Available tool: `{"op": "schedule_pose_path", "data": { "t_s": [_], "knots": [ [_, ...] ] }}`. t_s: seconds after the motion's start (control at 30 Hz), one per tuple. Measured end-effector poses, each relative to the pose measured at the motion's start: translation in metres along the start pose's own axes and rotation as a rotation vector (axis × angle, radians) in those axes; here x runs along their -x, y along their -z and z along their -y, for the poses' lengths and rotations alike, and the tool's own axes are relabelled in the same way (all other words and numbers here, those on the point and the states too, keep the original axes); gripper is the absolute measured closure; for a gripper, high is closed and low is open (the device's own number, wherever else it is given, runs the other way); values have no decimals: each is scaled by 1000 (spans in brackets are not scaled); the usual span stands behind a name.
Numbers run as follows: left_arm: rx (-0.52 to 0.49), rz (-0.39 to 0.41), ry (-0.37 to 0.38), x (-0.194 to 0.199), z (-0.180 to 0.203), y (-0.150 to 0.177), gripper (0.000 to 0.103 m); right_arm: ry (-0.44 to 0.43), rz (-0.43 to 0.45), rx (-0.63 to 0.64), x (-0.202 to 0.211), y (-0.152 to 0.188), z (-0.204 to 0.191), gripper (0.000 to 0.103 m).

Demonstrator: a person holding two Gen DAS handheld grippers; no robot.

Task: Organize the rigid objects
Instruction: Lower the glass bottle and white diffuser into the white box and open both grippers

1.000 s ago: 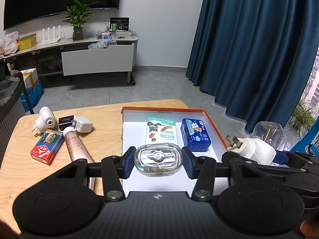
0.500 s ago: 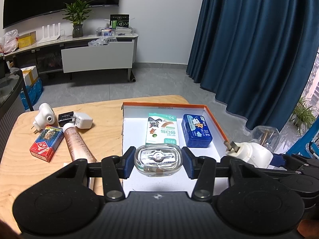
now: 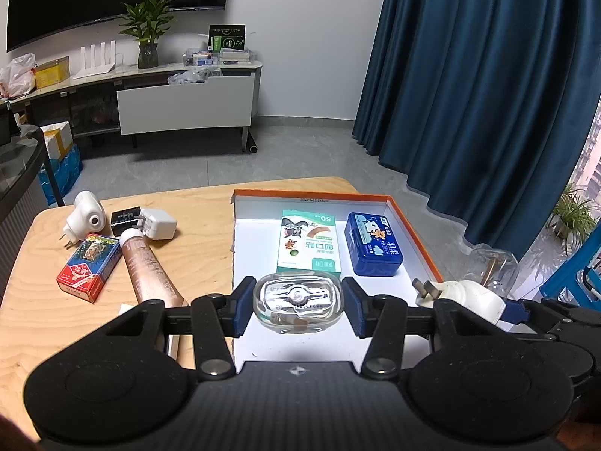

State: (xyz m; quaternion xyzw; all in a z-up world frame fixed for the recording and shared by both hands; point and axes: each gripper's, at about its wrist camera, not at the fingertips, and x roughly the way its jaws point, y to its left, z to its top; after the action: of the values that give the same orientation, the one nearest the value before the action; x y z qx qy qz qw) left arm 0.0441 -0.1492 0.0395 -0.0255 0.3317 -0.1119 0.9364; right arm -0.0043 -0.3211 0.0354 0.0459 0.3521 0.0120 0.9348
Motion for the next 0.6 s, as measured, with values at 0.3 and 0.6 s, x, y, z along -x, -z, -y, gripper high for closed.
{"op": "schedule_pose_path", "data": {
  "t_s": [0.3,0.6],
  "knots": [
    [6,-7,-3,-3,-2,1,53,-4,-28,8,-7,5,-2,15],
    [14,-17,-3,-7,-6,2,53,-19,-59,15,-16,11,-4,15]
  ]
}}
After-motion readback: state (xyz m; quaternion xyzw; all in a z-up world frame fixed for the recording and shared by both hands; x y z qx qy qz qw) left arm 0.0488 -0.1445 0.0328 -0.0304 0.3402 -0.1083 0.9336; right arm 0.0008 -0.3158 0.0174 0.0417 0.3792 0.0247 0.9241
